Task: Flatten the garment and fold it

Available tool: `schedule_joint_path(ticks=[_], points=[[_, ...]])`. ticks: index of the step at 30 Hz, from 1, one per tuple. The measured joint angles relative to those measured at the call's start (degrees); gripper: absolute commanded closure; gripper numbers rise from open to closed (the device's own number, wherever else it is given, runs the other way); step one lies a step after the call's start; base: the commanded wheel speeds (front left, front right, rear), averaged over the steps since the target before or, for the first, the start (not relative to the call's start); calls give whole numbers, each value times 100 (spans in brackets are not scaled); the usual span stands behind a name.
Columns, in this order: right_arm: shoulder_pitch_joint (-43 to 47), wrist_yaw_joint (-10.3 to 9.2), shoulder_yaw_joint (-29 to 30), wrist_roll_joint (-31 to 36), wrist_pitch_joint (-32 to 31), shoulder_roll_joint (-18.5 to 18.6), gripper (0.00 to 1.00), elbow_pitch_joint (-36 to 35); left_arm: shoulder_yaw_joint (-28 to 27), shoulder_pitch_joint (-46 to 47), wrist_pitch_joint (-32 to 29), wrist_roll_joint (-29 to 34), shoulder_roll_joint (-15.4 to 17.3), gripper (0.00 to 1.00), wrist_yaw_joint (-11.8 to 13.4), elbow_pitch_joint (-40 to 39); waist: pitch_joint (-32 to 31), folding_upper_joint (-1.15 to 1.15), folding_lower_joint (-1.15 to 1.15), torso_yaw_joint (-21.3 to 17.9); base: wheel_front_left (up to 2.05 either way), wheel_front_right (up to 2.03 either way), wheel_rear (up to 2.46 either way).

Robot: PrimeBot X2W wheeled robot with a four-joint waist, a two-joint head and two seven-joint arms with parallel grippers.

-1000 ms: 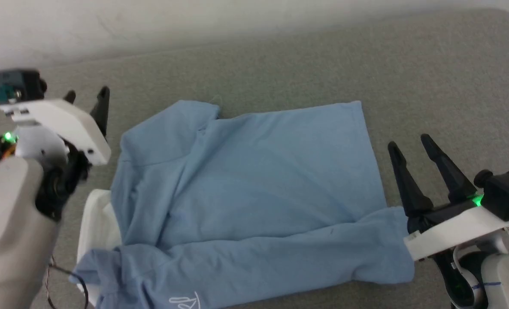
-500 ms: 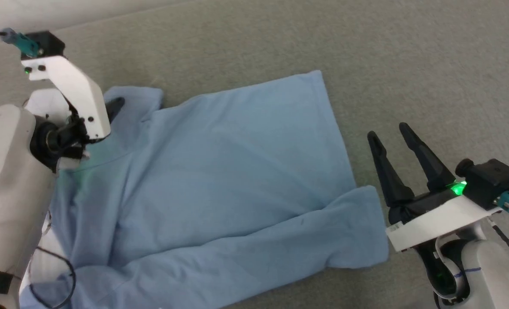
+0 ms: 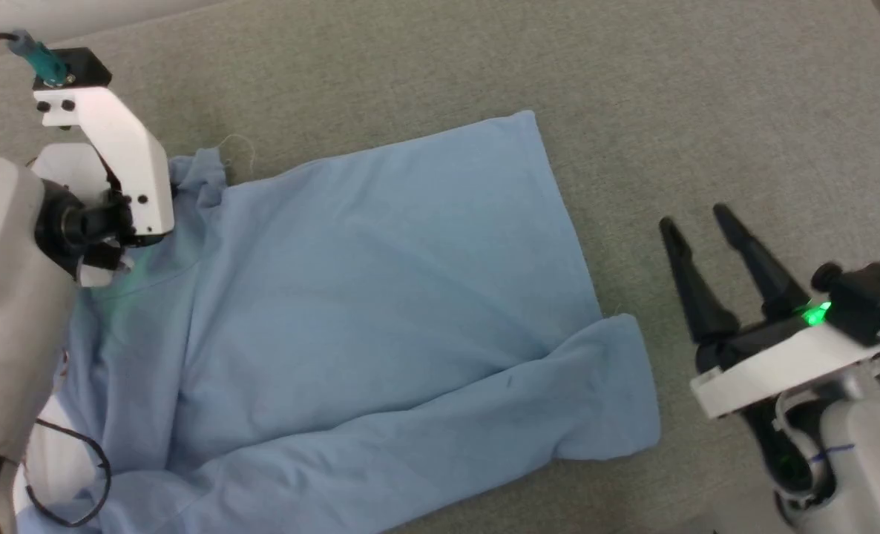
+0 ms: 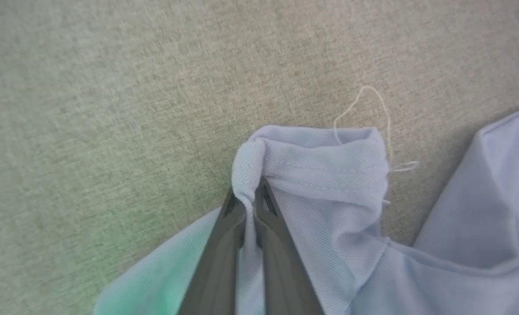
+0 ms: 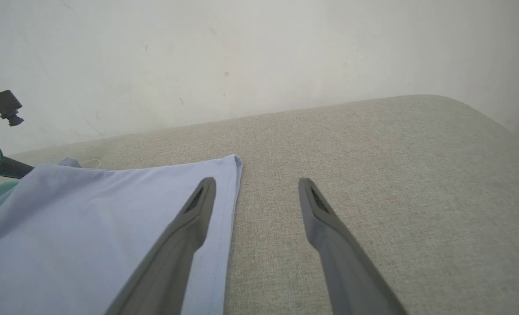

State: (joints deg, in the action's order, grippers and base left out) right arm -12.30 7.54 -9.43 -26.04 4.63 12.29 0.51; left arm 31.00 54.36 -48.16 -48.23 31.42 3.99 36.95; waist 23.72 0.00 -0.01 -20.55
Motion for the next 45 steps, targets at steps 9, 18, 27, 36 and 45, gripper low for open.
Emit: schedule_joint_path(ticks=[9,18,27,36,45], points=[[-1190,0,-447,-822,-955,650,0,586,10,-141,1526,247,-432,100,-70,53,-73,0,2,382,0,0,0],[-2783,0,-800,-1738,-2881,992,0,2402,74,-58,2287,357,-834,100,-205,-371,-63,0,2,1012,0,0,0],[-3940,0,-1055,-1794,-3653,945,0,3856,232,135,2493,537,-1005,100,-292,-1067,150,0,2,1616,0,0,0],[-4528,-1,-1359,-1998,-4556,976,100,4669,267,79,2501,548,-988,100,-225,-1439,351,0,1,1909,0,0,0],[-4445,0,-1809,-1982,-3631,1046,100,4423,171,-211,2800,545,-820,100,-81,-1524,87,0,2,1869,0,0,0]])
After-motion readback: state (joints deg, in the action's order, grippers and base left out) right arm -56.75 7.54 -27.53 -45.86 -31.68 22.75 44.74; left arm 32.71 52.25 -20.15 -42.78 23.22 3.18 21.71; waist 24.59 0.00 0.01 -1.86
